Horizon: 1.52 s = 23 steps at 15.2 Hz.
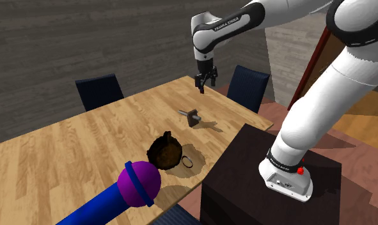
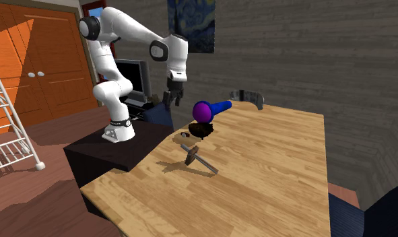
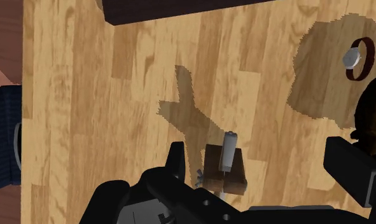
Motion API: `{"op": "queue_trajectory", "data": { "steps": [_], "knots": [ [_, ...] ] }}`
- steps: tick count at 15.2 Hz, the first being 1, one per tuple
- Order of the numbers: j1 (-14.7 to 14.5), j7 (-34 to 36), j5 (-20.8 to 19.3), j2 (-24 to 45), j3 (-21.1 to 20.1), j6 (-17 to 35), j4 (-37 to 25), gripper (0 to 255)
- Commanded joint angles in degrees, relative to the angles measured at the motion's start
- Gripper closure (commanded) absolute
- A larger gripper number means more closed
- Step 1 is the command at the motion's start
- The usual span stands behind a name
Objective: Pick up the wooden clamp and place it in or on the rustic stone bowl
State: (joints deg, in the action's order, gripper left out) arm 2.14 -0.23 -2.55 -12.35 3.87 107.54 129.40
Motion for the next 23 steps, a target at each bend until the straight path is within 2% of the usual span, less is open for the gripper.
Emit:
{"op": "queue_trajectory", "data": {
  "steps": [1, 11, 21, 23],
  "knots": [
    [0.1, 0.4, 0.6, 4.8, 0.2, 2.3, -1.7, 0],
    [0.8, 1.5, 4.2, 27.5, 0.7, 9.0, -14.3, 0],
    [2.7, 2.7, 7.7, 51.2, 0.2, 9.1, -34.2, 0],
    [2.7, 2.7, 7.8, 51.7, 0.2, 9.7, -34.1, 0]
  ]
}}
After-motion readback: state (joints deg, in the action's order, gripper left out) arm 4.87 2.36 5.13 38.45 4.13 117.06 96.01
